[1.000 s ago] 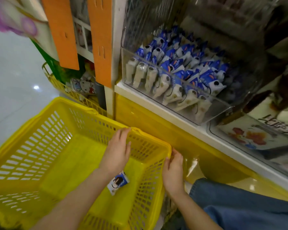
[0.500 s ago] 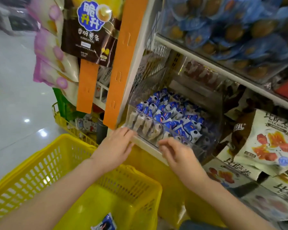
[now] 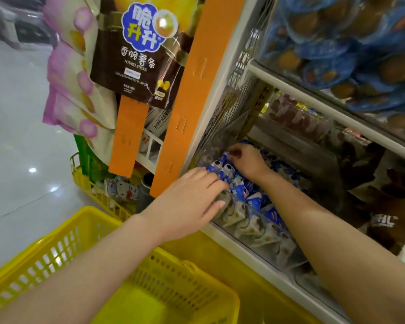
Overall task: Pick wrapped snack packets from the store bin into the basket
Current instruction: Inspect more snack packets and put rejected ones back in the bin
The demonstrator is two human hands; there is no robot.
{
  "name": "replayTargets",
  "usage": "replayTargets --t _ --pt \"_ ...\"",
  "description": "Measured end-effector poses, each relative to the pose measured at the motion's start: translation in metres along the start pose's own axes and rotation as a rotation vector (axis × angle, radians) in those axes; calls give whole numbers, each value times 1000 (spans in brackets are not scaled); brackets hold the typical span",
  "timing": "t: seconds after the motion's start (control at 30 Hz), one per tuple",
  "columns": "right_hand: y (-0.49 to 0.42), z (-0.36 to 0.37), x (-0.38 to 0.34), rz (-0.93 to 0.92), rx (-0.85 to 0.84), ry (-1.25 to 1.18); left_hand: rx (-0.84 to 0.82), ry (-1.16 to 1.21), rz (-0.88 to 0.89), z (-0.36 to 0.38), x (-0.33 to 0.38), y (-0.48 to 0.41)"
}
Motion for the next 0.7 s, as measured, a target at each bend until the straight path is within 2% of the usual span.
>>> replayTargets --t 0.23,0.3,0.5,0.6,0.7 --pt "-27 7 3 -8 -20 116 32 31 32 -5 -1 1" --pt "-25 2 -1 -31 22 117 31 30 36 -7 1 1" --pt "19 -57 -24 -160 330 -242 -8 134 -38 -11 -2 2" --pt "63 -83 -40 -262 423 -426 -73 337 -180 -15 -4 14" --pt "110 -86 -53 -315 389 -694 -35 633 -404 -21 -12 31"
Point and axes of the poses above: each hand's wrist, its own y-axis away from the middle knuckle, its own z-axis out of the palm, x = y × z, the point moved 10 cm from there along -y, towards the middle knuckle, and after that the axes turned 15 degrees about -y, right-handed, at the moved point
